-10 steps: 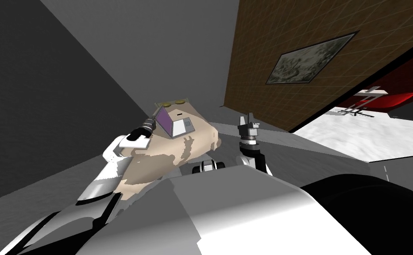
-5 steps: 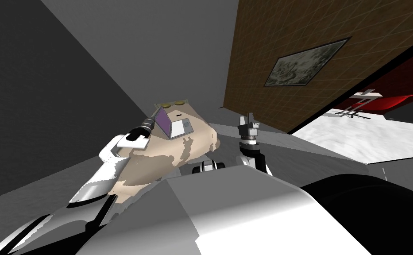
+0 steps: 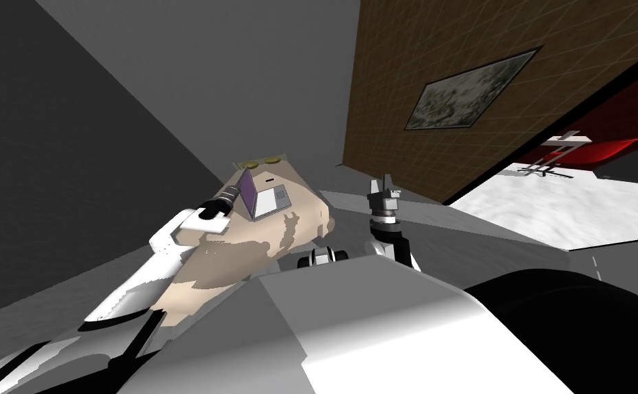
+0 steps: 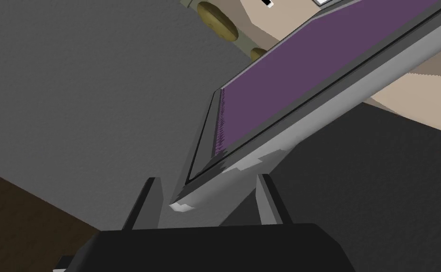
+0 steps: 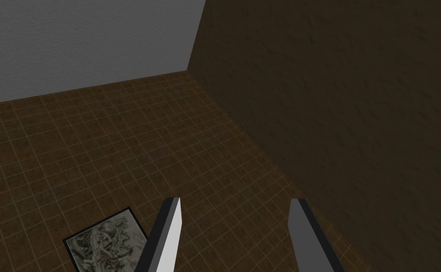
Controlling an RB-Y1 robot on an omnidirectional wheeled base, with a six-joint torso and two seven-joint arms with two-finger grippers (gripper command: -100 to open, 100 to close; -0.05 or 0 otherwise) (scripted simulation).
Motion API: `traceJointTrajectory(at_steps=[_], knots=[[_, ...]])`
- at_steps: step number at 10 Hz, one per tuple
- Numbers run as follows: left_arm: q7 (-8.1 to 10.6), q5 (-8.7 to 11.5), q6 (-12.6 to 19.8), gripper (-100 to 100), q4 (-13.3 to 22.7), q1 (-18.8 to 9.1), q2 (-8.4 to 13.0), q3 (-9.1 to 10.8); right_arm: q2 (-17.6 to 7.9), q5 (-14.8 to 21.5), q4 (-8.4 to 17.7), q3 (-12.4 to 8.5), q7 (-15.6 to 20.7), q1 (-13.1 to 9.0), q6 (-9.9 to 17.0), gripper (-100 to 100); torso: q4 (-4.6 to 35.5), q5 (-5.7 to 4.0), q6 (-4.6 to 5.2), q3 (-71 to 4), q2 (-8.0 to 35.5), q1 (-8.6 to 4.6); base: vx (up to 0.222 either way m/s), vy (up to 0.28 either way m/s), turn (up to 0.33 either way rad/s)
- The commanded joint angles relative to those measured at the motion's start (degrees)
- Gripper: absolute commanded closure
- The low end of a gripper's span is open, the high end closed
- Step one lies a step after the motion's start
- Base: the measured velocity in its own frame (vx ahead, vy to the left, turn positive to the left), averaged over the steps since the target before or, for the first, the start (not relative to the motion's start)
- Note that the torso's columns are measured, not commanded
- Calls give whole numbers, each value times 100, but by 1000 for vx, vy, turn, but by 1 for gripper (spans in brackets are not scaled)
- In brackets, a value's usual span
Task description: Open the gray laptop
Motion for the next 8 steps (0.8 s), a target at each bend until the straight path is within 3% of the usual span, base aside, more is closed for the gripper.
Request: traceJointTrajectory(at_steps=[1,8], knots=[[-274,-424,-137,100,202,134,-21,-119,0,0,1,0,0,-1,0,0,-5,8,-3,4,3,2,23,-143,-72],[-913,-1413,-458,100,673,445,-71,-398,0,0,1,0,0,0,0,0,-23,29,-12,1,-4,10,45,-136,-47]])
